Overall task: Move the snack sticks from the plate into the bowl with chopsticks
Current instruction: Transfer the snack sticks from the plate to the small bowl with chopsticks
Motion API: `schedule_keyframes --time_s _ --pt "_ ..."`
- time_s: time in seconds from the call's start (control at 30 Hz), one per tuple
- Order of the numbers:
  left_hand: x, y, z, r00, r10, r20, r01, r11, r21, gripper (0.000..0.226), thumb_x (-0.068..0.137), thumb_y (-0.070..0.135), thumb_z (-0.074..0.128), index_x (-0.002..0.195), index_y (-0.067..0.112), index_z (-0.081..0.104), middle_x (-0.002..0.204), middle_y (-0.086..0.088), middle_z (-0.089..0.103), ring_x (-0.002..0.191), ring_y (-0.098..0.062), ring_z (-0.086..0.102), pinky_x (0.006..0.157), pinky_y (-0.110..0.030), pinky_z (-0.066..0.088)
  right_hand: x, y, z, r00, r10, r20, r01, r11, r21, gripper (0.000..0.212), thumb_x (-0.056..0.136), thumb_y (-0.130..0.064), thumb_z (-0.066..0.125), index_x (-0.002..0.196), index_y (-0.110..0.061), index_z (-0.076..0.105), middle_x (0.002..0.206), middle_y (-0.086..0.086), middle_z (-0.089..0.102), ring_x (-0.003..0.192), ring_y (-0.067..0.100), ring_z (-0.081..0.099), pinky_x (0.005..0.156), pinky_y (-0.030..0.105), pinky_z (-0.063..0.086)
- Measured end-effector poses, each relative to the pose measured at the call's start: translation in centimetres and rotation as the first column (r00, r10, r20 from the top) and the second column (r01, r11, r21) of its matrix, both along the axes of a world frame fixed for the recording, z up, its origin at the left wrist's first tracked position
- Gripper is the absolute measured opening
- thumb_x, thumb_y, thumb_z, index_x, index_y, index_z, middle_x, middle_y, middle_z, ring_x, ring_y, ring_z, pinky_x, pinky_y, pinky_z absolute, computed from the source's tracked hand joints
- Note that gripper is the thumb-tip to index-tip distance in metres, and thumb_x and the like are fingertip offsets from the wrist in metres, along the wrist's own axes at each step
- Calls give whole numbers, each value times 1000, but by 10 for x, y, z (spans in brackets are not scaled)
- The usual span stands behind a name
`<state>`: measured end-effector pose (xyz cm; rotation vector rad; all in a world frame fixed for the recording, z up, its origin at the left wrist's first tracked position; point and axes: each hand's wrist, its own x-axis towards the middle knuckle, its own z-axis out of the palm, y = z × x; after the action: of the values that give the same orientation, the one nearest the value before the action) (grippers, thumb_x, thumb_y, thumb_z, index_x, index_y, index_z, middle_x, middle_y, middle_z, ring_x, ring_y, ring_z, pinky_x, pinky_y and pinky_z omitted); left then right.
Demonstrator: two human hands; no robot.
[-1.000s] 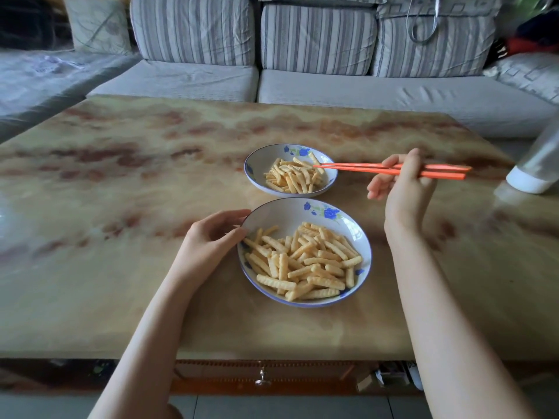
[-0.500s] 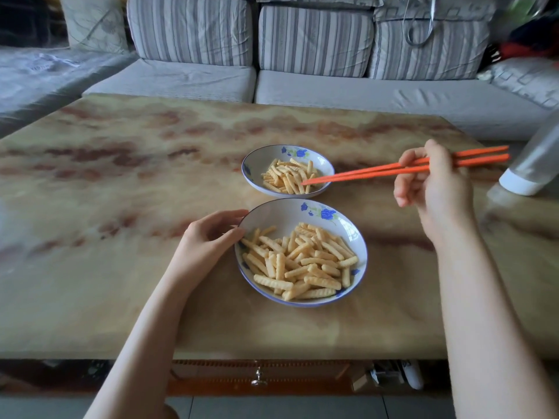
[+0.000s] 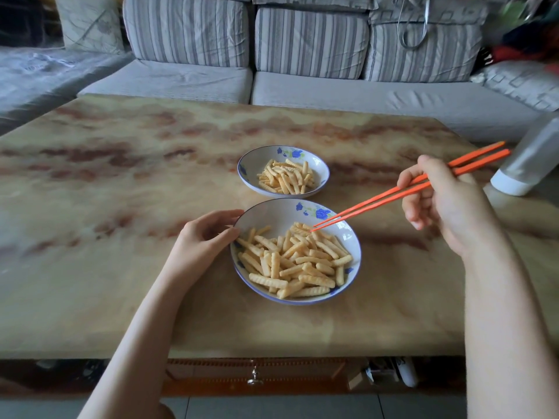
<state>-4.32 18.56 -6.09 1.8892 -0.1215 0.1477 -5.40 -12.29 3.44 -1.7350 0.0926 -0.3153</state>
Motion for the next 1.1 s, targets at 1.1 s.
schedule_keyframes --time_s 1.1 --pt "2 1 -1 1000 -16 -8 16 1000 16 35 75 28 61 109 30 71 103 16 73 97 -1 66 89 -17 50 59 54 -52 943 -269 197 193 922 335 44 104 -28 30 71 -12 54 41 3 56 36 19 48 45 28 38"
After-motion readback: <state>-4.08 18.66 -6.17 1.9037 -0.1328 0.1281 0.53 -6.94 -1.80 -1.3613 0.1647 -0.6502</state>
